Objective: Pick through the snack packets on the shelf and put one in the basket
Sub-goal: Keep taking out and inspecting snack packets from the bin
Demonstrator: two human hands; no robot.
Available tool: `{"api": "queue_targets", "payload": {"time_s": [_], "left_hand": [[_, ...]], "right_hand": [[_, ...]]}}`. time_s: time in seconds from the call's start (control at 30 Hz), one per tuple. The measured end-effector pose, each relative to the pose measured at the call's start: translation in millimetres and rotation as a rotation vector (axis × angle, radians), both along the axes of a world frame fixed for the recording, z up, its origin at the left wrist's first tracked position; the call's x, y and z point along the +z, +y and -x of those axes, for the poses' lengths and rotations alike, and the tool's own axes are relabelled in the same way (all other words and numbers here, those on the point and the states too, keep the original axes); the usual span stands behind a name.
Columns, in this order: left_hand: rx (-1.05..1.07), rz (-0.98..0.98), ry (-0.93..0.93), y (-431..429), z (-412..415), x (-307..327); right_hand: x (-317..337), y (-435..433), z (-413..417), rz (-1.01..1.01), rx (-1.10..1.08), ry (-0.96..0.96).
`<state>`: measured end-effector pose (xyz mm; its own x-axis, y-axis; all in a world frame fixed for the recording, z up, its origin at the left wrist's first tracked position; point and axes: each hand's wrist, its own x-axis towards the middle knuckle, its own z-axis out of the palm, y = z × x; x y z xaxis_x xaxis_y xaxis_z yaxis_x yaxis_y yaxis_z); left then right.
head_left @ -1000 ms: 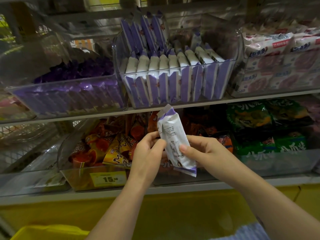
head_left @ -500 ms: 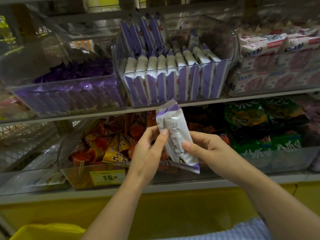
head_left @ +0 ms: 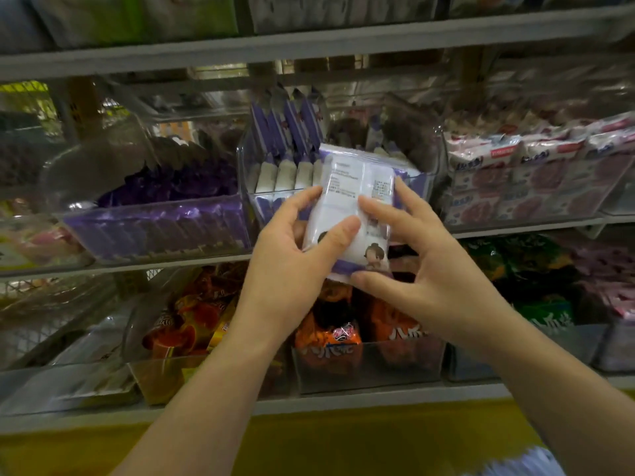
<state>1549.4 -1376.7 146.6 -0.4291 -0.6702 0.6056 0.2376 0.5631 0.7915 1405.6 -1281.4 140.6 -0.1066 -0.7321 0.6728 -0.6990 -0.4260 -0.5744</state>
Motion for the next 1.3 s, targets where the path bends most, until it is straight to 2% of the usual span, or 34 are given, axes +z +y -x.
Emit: {"api": "queue_targets", "payload": {"time_s": [0.13, 0.27, 0.43, 0.63, 0.77, 1.0, 1.17, 1.3], "left_hand": [[0.013, 0.112, -0.07, 3, -3, 41], [0.09, 0.265, -0.006, -6, 12, 72], [0.257, 0.415, -0.161, -40, 35, 108], [0.444, 0.607, -0.362, -80, 80, 147], [0.504, 0.629, -0.52, -102, 110, 166], [0.508, 0.521, -0.753, -137, 152, 179], [0.512, 0.572, -0.771, -158, 170, 180], [0.458, 0.661, -0.742, -172, 178, 168]], "right_hand": [[36, -8, 5, 0.079, 0.022, -0.094], [63, -29, 13, 0.061, -0.05, -0.063], [100, -61, 42, -0.098, -0.2, 0.174], [148, -84, 90, -0.044, -0.452, 0.449], [163, -108, 117, -0.137, -0.602, 0.658], [184, -155, 137, -0.354, -0.548, 0.721], [188, -176, 148, -0.412, -0.508, 0.757], [184, -180, 153, -0.375, -0.487, 0.759]]}}
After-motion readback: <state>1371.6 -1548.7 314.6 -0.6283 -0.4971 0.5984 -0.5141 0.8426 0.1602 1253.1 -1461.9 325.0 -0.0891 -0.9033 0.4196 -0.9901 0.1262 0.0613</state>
